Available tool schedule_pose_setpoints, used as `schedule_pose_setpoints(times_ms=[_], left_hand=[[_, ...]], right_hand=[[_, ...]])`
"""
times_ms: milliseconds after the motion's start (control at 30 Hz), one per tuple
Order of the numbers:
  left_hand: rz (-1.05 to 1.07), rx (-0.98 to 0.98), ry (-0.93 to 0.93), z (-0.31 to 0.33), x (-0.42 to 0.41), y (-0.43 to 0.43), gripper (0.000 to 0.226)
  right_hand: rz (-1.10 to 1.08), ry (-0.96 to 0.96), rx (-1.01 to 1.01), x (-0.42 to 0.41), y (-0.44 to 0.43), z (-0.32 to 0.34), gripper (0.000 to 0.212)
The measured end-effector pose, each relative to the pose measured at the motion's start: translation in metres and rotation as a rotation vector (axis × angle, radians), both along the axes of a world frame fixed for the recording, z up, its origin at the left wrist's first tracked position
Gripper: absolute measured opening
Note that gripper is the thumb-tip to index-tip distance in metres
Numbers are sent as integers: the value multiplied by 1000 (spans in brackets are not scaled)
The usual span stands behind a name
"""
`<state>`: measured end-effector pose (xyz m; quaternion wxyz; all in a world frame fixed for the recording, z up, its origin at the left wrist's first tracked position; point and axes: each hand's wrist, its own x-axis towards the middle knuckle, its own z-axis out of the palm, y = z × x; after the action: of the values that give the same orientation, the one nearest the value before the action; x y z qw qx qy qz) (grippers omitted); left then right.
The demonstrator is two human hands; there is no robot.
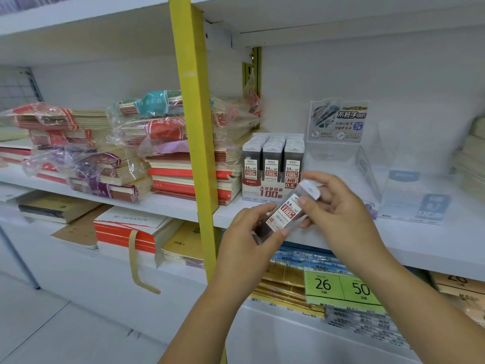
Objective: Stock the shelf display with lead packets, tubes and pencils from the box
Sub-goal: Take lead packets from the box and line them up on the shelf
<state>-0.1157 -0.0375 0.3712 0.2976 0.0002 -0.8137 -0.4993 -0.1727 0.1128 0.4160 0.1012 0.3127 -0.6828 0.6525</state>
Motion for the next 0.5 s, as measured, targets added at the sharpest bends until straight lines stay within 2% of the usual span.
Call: schedule_pose_setpoints(times_ms=[100,267,367,433,500], left_hand=[[130,-222,101,5,-11,-1,44],[255,-498,168,14,-30,2,56],[231,-582,146,12,-40,0,61],[222,-598,122,8,-44,-2,63],[221,-601,107,6,-46,-4,64]], right_hand=[[-116,113,-76,-6,7,19,32],[-251,490,17,-21,8,70,32],[-332,673,234,-32,1,85,27],[-344,695,406,-40,-3,86,19],[-332,669,493,-47,-6,85,20]])
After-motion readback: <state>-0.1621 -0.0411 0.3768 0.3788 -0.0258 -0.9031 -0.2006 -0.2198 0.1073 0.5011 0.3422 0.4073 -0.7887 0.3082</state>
